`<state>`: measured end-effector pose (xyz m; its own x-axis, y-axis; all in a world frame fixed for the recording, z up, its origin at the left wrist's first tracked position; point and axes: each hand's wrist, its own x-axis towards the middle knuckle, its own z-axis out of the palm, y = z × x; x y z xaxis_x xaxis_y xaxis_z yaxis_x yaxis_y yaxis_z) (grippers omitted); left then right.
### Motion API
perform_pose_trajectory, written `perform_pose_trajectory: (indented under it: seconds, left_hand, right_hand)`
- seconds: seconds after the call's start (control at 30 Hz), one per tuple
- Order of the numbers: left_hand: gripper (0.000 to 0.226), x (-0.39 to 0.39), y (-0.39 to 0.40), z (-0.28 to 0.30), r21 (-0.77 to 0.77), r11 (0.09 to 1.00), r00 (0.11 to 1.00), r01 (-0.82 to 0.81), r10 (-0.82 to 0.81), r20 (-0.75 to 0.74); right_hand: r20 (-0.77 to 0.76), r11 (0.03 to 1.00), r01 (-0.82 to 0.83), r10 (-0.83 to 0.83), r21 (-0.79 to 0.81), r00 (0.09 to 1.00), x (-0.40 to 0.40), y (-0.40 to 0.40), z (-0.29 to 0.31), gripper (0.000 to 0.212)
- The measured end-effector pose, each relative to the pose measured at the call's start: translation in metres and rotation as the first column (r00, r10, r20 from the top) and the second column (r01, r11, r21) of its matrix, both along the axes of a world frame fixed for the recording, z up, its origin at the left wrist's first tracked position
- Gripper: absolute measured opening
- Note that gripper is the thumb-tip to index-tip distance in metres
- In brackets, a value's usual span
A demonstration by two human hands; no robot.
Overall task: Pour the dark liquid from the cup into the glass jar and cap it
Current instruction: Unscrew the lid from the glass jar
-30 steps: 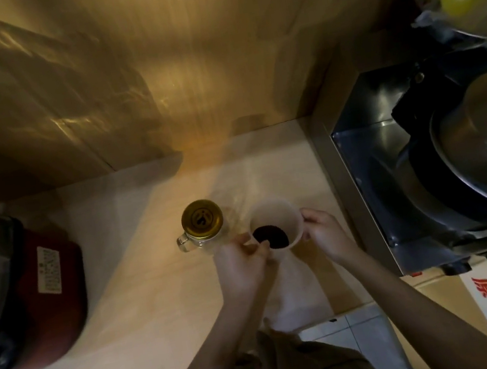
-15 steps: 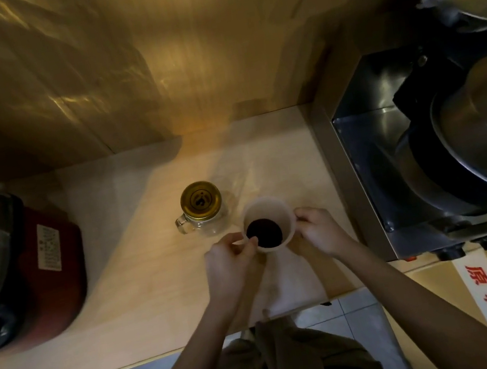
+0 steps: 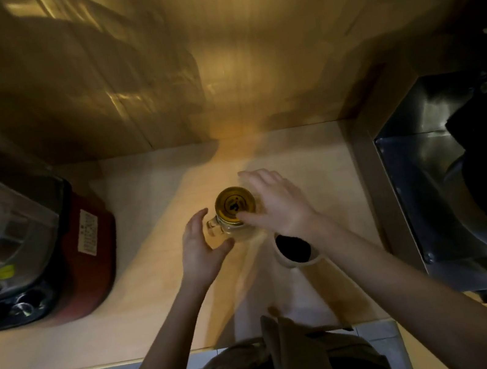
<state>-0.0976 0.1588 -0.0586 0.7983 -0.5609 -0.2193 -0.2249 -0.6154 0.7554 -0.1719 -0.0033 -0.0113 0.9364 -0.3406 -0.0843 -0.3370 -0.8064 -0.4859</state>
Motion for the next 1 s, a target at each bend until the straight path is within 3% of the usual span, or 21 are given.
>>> perform_pose_trajectory:
  seconds: [0.13, 0.33, 0.47, 0.6, 0.7, 0.8, 0.87, 1.0]
  left_hand:
    - [0.093, 0.01, -0.007, -0.012, -0.027, 0.992, 0.983, 0.121, -0.124, -0.132]
    - [0.09, 0.019, -0.02, -0.021, -0.114, 0.99, 0.993, 0.087, -0.096, -0.07]
    - [0.083, 0.021, -0.019, -0.025, -0.151, 0.987, 0.993, 0.063, -0.076, -0.087]
    - [0.084, 0.023, -0.018, -0.027, -0.144, 0.988, 0.99, 0.064, -0.081, -0.119]
    - [0.088, 0.023, -0.017, -0.028, -0.132, 0.989, 0.988, 0.073, -0.09, -0.124]
    - [0.088, 0.024, -0.016, -0.028, -0.13, 0.989, 0.988, 0.065, -0.082, -0.127]
    - [0.088, 0.024, -0.017, -0.028, -0.124, 0.99, 0.989, 0.06, -0.076, -0.129]
    - [0.087, 0.024, -0.018, -0.028, -0.124, 0.99, 0.988, 0.064, -0.08, -0.131]
  right_hand:
    - [-0.096, 0.976, -0.096, 0.078, -0.198, 0.992, 0.024, 0.017, -0.013, 0.093]
    - [-0.149, 0.945, -0.106, 0.062, -0.309, 0.987, 0.038, 0.019, -0.021, 0.072]
    - [-0.177, 0.961, -0.193, 0.158, -0.2, 0.971, 0.041, 0.006, -0.011, 0.07]
    - [-0.028, 0.979, -0.206, 0.206, 0.0, 0.978, 0.041, -0.017, 0.006, 0.069]
    - [0.095, 0.954, -0.069, 0.043, 0.293, 0.995, 0.041, -0.041, 0.006, 0.07]
    - [-0.008, 0.81, 0.128, -0.15, 0.572, 0.989, 0.039, -0.068, -0.012, 0.083]
    - [-0.099, 0.789, 0.208, -0.185, 0.578, 0.978, 0.035, -0.082, -0.033, 0.088]
    - [-0.157, 0.815, 0.255, -0.202, 0.521, 0.967, 0.026, -0.09, -0.073, 0.075]
